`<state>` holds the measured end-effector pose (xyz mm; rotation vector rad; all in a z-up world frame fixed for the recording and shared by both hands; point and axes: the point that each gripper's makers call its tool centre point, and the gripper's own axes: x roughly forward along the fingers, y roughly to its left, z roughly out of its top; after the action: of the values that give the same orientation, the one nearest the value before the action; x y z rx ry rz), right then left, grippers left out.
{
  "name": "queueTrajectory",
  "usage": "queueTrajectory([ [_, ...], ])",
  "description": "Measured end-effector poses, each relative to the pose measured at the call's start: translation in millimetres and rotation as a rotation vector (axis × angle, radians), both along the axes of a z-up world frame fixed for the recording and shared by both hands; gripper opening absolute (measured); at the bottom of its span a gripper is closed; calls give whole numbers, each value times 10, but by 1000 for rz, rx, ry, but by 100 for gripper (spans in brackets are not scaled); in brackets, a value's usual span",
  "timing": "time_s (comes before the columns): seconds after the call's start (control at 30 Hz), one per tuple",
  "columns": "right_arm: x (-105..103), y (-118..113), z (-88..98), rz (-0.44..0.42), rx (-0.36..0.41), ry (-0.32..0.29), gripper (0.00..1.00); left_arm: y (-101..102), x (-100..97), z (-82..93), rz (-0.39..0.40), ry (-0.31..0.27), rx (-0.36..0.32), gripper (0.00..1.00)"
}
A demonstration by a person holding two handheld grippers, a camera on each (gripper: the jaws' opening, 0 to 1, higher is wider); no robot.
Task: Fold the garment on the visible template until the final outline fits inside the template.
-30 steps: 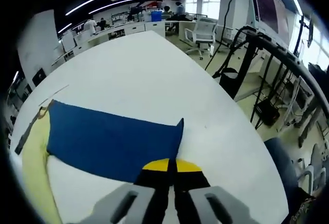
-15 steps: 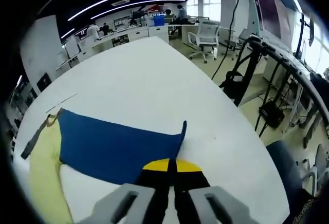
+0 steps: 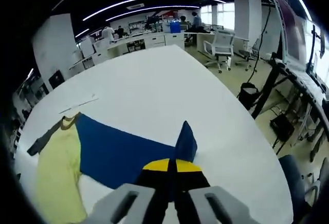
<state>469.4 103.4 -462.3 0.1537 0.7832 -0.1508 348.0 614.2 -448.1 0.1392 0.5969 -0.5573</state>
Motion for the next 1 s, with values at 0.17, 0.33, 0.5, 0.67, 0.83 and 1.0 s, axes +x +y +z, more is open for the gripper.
queueTrajectory([
  [0.17, 144, 139, 53, 52, -11, -12, 0, 44, -16, -27, 9, 5, 0, 99],
  [0.33, 282, 292, 67, 95, -13, -21, 0, 56, -23, -43, 18, 9, -10, 99],
  [0.5, 432, 501, 81, 143, 3, -39, 0, 64, -12, -22, 35, 9, -44, 99],
  [0.67, 572, 725, 95, 177, 38, -55, 0, 59, -21, -25, 29, 14, -51, 99],
  [0.83, 680, 952, 141, 215, 55, -72, 0, 52, -28, -20, 28, 16, -66, 99],
  [1.0, 746, 1166, 153, 253, 66, -68, 0, 63, -37, -18, 33, 25, -69, 99],
])
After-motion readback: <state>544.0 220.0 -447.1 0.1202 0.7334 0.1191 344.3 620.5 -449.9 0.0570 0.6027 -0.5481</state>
